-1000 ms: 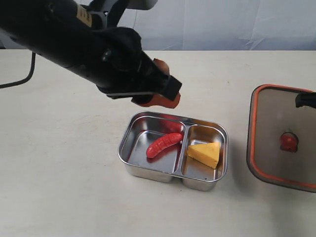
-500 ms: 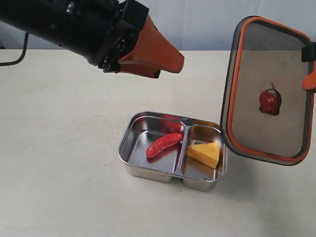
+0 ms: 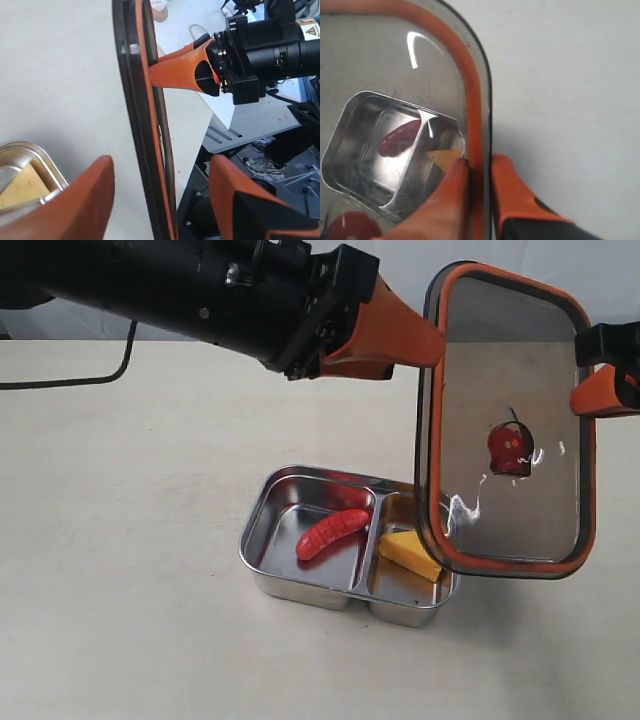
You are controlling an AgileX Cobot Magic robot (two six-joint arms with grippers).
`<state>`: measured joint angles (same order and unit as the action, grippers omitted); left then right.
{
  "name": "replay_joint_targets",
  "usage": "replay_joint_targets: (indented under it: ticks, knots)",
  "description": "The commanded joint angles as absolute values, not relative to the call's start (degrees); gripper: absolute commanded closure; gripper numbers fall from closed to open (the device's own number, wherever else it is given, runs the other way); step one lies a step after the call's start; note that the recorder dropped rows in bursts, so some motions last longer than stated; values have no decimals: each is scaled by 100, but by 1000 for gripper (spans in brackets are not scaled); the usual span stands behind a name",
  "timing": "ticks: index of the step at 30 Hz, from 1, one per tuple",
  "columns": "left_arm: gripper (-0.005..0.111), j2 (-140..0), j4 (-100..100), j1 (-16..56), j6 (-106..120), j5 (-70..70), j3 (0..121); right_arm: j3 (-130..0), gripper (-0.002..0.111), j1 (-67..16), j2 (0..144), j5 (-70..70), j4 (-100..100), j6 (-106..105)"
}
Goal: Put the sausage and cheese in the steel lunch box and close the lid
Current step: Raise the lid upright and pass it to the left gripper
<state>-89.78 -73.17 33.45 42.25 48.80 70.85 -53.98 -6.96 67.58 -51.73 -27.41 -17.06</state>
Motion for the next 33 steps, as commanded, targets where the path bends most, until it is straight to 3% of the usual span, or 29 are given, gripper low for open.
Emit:
replay_joint_targets:
  ticks: [1,9,11,14,15,24,26,31,33]
  knots:
    - [52,-8996,-7340,3383,4260,4808,7085,-5398,109,-834,6724,-5148,-3051,-1968]
    - [55,-9405,-7261,3826,4284,4435,7085,-5398,109,-951,6724,-5246,-3351,-2246]
    - [68,-9471,-7249,3911,4284,4203,7085,-5398,109,-951,6724,-5270,-3377,-2253]
    - [102,-9498,-7235,3934,4284,3930,7085,-5398,109,-951,6719,-5308,-3377,-2292]
    - [106,-9498,-7235,3934,4300,3861,7085,-5398,109,-951,6719,-5322,-3377,-2292]
    - [107,-9484,-6767,3934,4300,3516,7085,-5398,108,-937,6698,-5268,-3193,-2292]
    - [107,-9448,-6393,3934,4238,3394,7085,-5398,101,-937,6676,-5246,-3040,-2292]
    - [107,-9328,-6014,3934,4094,3242,7085,-5398,68,-937,6595,-5184,-2989,-2292]
    - [107,-9264,-5816,3934,4083,3199,7085,-5398,62,-937,6553,-5126,-2848,-2244]
